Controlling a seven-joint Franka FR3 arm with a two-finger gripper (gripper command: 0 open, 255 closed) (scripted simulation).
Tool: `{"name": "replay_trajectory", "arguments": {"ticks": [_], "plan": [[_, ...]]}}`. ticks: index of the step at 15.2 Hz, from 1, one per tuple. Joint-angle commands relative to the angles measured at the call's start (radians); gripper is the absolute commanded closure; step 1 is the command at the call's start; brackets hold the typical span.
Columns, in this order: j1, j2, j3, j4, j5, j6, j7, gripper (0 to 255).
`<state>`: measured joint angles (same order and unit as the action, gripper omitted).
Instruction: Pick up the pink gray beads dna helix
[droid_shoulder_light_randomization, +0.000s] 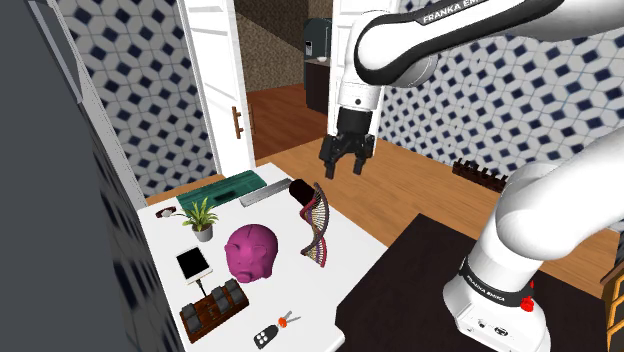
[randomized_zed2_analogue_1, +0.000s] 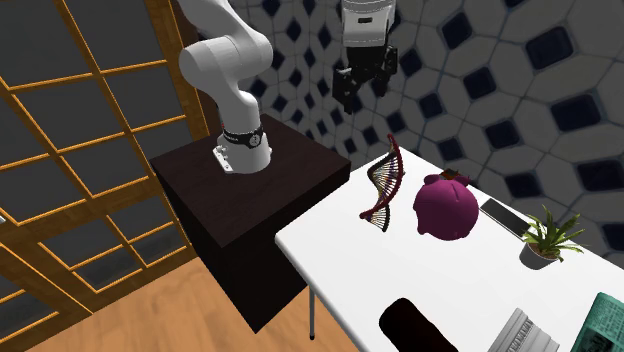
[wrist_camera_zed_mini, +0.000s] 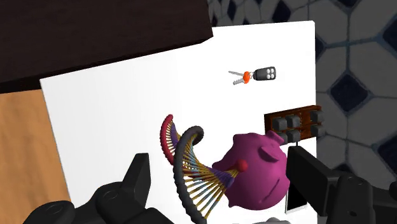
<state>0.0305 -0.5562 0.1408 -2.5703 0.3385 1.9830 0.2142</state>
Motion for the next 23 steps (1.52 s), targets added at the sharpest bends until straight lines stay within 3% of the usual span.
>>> {"name": "replay_trajectory", "arguments": {"ticks": [1, 5, 15, 16, 23], "plan": [[0.010, 0.060, 0.027, 0.003, 0.036, 0.081, 0.033, 0], [0.027, 0.198, 0.072, 0.032, 0.095, 0.231, 0.086, 0], [0.037, 0.277, 0.084, -0.014, 0.129, 0.356, 0.053, 0], [0.037, 0.277, 0.083, -0.014, 0.129, 0.356, 0.052, 255], [0.037, 0.278, 0.083, -0.014, 0.129, 0.357, 0.051, 255]]}}
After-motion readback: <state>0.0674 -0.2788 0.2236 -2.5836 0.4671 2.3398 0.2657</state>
